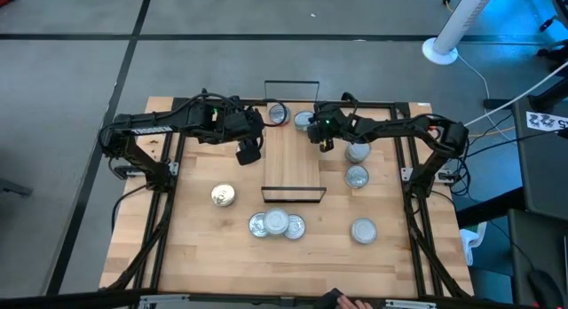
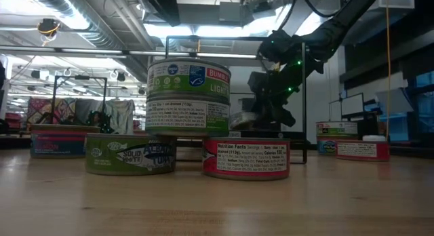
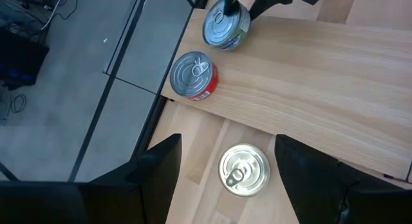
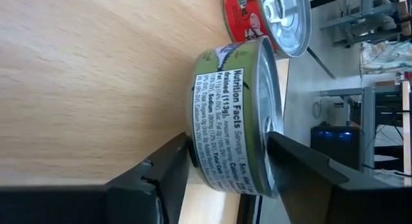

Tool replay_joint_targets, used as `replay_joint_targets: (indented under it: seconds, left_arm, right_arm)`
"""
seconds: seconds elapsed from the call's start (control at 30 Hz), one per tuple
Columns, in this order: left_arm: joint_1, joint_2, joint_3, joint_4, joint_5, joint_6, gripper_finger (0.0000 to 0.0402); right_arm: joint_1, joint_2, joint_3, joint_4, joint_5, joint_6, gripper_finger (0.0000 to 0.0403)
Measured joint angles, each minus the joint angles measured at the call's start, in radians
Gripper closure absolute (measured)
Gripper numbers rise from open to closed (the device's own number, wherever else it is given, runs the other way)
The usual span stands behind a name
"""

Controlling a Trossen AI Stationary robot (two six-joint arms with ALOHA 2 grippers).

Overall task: Stack canned seafood by type on shelf
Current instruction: Put the green tuna can on the shelf

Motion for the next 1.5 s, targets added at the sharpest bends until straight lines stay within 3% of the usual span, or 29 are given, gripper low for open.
replay_joint_targets:
  seconds: [0.43,1.03,1.23,1.5]
  left_arm:
    - [0.000,0.000,0.001,0.000,0.000,0.000,0.0155]
    - [-0.028,0.000,0.001,-0.008,0.000,0.014,0.0155]
    - [-0.057,-0.033,0.001,-0.008,0.001,-0.005,0.0155]
    - [-0.085,-0.064,0.001,-0.034,0.001,-0.056,0.0155]
  right_arm:
    - [0.000,0.000,0.000,0.012,0.038,0.010,0.0123]
    - [0.001,-0.004,0.000,0.002,0.345,0.015,0.0109]
    - [0.001,-0.082,0.000,-0.093,0.372,0.035,0.0110]
    - [0.000,-0.280,0.000,-0.173,0.366,0.091,0.0110]
